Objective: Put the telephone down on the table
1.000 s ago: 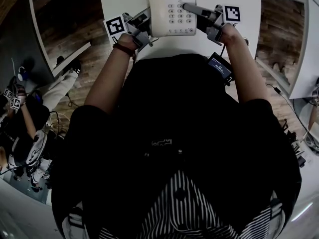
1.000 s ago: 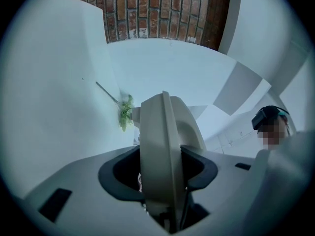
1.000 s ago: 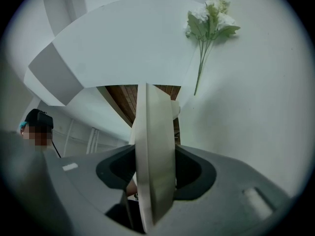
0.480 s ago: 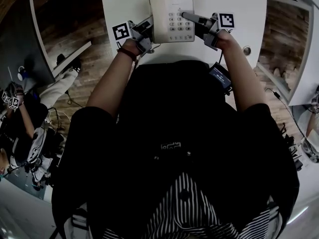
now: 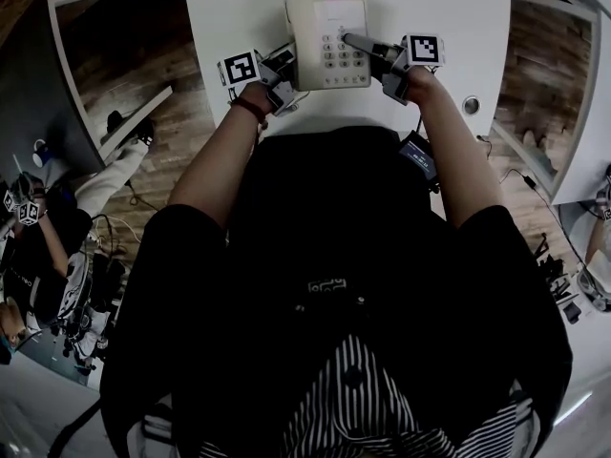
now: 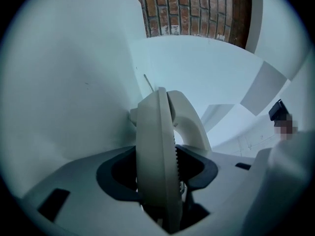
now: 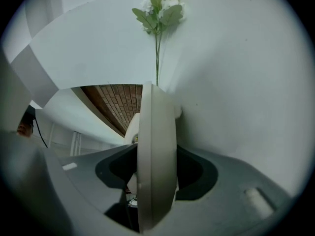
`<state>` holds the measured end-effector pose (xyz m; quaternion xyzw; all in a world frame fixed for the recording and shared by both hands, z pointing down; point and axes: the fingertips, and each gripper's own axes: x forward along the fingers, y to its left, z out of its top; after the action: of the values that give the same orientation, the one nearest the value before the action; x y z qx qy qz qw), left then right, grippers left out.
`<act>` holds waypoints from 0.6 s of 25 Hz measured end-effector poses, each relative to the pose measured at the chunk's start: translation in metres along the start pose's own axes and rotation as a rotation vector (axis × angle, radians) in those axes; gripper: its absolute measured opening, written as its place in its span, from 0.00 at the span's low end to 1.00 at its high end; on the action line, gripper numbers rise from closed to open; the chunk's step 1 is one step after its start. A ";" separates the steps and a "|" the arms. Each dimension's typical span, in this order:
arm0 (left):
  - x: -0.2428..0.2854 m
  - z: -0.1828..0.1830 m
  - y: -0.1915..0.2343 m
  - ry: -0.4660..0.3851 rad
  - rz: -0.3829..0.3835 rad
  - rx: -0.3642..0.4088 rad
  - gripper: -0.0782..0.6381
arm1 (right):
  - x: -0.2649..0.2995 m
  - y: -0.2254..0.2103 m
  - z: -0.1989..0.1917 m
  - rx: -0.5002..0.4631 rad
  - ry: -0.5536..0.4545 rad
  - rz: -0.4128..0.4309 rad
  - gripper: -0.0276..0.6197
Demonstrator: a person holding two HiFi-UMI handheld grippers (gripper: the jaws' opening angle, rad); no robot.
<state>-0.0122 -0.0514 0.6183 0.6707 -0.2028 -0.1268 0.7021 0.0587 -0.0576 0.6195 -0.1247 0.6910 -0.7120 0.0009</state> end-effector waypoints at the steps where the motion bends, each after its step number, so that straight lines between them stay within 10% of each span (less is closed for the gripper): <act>1: 0.000 0.001 0.001 0.005 0.007 0.018 0.40 | -0.001 -0.001 0.001 -0.017 0.002 -0.014 0.38; 15: -0.006 -0.002 0.011 0.096 0.048 0.027 0.40 | -0.001 -0.007 -0.003 -0.039 0.003 -0.059 0.40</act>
<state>-0.0173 -0.0464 0.6284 0.6803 -0.1867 -0.0750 0.7048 0.0600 -0.0542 0.6265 -0.1439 0.7008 -0.6983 -0.0234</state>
